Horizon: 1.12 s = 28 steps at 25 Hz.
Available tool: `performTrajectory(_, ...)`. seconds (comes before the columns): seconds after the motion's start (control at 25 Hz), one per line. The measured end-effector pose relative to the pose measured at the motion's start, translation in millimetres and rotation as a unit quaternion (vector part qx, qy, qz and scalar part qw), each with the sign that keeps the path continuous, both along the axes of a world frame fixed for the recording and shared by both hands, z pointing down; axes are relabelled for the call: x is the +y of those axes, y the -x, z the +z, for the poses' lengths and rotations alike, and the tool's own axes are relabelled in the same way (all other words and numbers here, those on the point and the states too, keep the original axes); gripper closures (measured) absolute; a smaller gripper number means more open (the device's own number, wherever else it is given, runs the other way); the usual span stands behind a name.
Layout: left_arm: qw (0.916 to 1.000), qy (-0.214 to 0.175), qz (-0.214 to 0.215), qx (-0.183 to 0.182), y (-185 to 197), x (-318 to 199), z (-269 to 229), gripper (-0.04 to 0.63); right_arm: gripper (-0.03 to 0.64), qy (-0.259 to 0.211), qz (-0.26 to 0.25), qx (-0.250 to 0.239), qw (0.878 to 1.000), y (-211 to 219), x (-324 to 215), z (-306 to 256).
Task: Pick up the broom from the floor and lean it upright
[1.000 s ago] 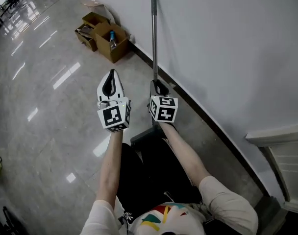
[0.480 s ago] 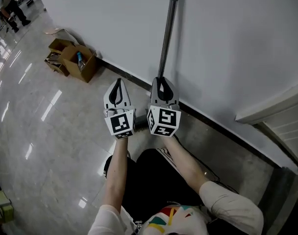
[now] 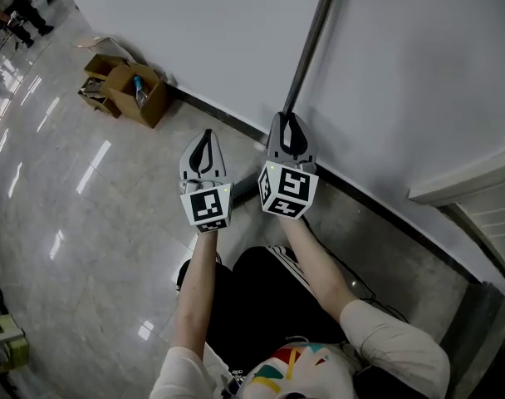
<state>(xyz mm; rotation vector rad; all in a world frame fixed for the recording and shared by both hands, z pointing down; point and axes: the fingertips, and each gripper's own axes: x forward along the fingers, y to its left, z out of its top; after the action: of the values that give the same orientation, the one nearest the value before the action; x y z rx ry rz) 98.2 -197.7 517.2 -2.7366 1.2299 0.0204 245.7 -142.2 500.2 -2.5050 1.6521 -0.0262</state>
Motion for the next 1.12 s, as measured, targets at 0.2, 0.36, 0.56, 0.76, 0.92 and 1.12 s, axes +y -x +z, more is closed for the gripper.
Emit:
performTrajectory(0.2, 0.9995, 0.014, -0.017, 0.022, 9.6, -5.6, -2.1, 0.551, 0.529, -0.003, -0.017, 0.012, 1.0, 5.5, 0.0, -3.1)
performTrajectory(0.36, 0.9988, 0.028, -0.006, 0.04, 5.3, -1.5, -5.9, 0.551, 0.528, -0.002, -0.015, 0.055, 0.998, 9.3, 6.9, -10.0)
performTrajectory(0.56, 0.9986, 0.021, -0.003, 0.048, 4.6, 7.2, -17.0, 0.551, 0.528, -0.028, -0.095, 0.047, 0.994, 38.2, 8.0, -25.1)
performTrajectory(0.76, 0.997, 0.033, -0.009, 0.07, 0.8, 3.9, -21.1, 0.551, 0.577, 0.004, -0.18, -0.01, 0.984, 64.2, -9.7, -20.5)
performTrajectory(0.92, 0.997, 0.02, -0.01, 0.073, 2.2, 10.9, -28.6, 0.551, 0.604, 0.023, -0.212, -0.014, 0.977, 81.1, -14.5, -22.8)
performTrajectory(1.12, 0.9958, 0.022, -0.032, 0.083, 16.9, 11.3, -37.4, 0.551, 0.604, 0.035, -0.231, -0.019, 0.972, 87.8, -18.8, -11.2)
